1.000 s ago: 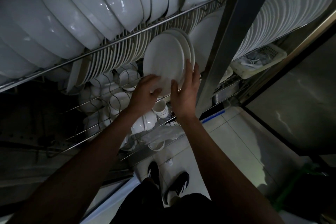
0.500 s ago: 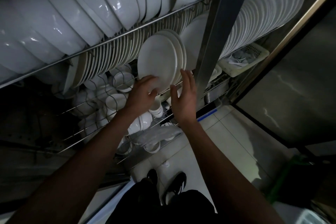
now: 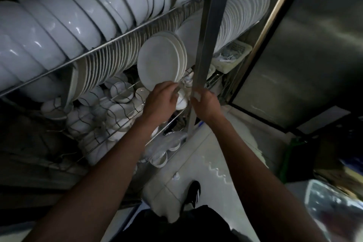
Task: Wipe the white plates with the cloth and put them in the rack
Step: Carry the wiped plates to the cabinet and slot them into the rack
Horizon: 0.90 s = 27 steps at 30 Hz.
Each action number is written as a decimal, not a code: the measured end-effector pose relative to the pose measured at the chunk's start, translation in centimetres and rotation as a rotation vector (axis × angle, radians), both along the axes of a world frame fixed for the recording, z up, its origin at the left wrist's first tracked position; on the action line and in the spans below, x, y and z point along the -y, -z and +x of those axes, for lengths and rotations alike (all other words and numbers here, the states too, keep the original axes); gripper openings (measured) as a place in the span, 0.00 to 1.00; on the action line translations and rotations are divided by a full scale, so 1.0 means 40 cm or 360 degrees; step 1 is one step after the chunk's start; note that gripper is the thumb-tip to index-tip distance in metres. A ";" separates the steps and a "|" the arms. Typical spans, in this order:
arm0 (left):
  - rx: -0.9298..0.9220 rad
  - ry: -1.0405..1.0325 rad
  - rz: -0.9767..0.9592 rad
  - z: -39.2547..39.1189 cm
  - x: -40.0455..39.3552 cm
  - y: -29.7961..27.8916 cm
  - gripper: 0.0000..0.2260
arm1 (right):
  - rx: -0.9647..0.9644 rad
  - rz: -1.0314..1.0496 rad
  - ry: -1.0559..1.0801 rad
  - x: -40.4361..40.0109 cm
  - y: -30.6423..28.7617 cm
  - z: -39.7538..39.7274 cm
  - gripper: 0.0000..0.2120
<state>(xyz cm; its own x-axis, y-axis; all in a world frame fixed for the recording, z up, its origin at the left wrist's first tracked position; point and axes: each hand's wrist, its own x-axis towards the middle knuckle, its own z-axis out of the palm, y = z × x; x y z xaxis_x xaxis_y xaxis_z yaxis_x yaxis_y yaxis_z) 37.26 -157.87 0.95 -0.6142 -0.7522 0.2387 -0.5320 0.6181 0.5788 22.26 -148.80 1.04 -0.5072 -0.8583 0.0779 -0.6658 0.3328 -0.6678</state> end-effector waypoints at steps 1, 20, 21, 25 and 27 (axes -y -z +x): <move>0.0012 0.0055 -0.0024 -0.001 -0.023 -0.006 0.17 | -0.0006 0.0049 0.0033 -0.028 -0.005 0.003 0.16; 0.0417 0.1226 -0.0074 -0.190 -0.575 -0.179 0.21 | -0.0162 0.0210 0.1015 -0.810 -0.144 0.077 0.20; 0.0413 0.1290 -0.0095 -0.204 -0.621 -0.189 0.21 | -0.0162 0.0223 0.1092 -0.863 -0.153 0.084 0.20; 0.0407 0.1571 -0.0098 -0.232 -0.830 -0.208 0.21 | -0.0150 0.0213 0.1356 -1.087 -0.176 0.141 0.19; 0.0430 0.1729 -0.0112 -0.229 -0.952 -0.209 0.21 | -0.0143 0.0218 0.1505 -1.207 -0.183 0.192 0.17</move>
<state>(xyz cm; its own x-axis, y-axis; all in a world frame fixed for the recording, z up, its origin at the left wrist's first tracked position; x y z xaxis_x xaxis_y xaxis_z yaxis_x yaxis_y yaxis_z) 28.09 -119.80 9.30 -0.9743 0.2246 0.0189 0.2068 0.8574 0.4712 29.95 -100.53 8.34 -0.9917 -0.1012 0.0798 -0.1284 0.8300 -0.5428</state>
